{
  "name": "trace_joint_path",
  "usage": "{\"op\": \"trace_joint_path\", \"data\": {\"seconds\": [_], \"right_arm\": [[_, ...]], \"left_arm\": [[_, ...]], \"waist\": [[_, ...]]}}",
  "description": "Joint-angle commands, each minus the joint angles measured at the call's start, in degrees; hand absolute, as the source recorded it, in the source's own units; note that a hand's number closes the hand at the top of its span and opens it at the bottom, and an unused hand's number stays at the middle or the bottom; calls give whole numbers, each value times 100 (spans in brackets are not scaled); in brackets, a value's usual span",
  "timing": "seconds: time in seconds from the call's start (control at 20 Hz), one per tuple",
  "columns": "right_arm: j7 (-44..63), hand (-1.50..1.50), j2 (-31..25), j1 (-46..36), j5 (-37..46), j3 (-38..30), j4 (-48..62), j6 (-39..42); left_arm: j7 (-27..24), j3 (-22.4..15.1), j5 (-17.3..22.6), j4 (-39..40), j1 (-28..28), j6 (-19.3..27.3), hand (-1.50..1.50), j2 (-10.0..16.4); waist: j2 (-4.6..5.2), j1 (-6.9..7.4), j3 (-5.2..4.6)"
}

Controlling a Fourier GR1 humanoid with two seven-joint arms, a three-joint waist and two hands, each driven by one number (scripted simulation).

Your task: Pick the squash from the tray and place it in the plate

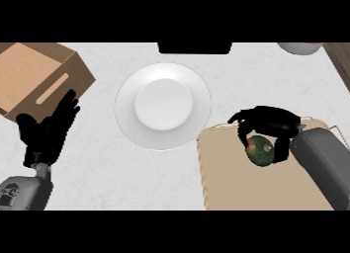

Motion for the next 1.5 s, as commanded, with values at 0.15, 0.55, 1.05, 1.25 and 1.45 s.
{"op": "trace_joint_path", "data": {"seconds": [0.15, 0.55, 1.05, 1.25, 1.45], "right_arm": [[2256, 150, 1788, -36, -90, -287, -134, -315], [4979, 150, 2565, -689, 187, -851, -235, -1187], [8550, 150, 2602, -1804, 1221, -640, -747, -3486], [10137, 150, 2604, -2208, 1338, -348, -596, -3980], [11756, 150, 2605, -2733, 1514, 174, -447, -4319]], "left_arm": [[213, -62, -103, -56, -136, 49, 0, -48], [87, -152, -130, -2, -18, -22, 0, -86], [120, -283, -170, 36, -237, -102, 0, -153], [121, -378, -175, 91, -386, -193, 0, -214], [179, -333, -183, 124, -571, -189, 0, -193]], "waist": [[33, 36, 63], [-52, 337, 38], [-30, 549, 34], [71, 745, 37], [86, 739, 44]]}}
